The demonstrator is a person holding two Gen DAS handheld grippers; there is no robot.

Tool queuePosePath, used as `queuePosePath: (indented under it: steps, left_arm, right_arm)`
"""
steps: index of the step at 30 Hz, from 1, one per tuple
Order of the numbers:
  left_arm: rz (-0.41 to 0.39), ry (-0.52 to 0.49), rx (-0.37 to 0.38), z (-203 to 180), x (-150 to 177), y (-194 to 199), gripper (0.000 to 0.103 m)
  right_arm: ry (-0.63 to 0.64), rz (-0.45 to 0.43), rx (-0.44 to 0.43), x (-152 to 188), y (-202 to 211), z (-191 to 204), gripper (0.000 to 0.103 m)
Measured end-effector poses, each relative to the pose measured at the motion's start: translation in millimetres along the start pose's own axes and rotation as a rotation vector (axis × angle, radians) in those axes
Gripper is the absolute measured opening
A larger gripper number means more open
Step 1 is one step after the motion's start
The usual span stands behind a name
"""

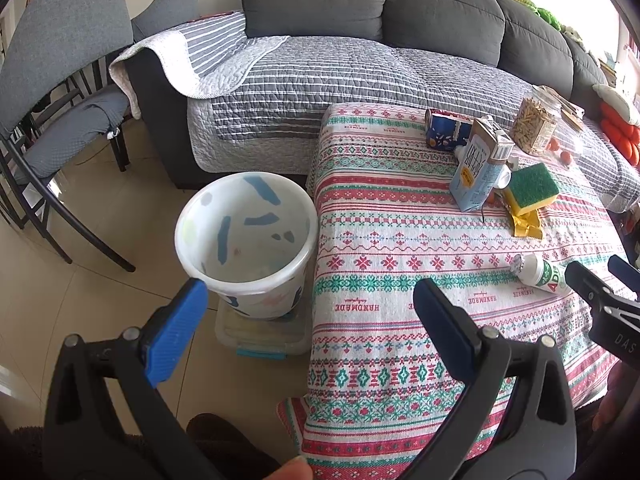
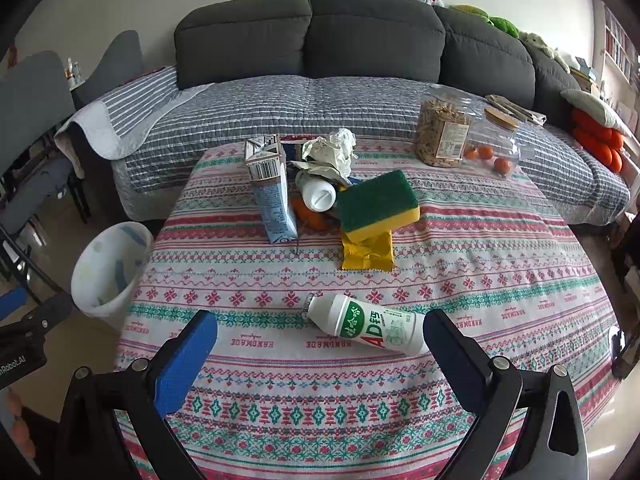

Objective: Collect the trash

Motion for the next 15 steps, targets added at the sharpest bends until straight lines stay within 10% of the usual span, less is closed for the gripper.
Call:
queuePosePath:
  steps: [15]
  left_arm:
    - [-0.002,-0.003,-0.001,1.7,-0.5,1.4,0.102]
  right_arm:
    - [-0.002,0.005,-0.004,2.1,-1.3,2.7,0.103]
Point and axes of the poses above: each gripper's, at about its wrist camera, not at the fingertips, and y roughly against the way its jaws point, z to its left, x to its underside, the point moved 9 cm from there along -y, roughly the way its jaws point, and after that the axes turned 9 degrees about -y, right-handed, at the moved point
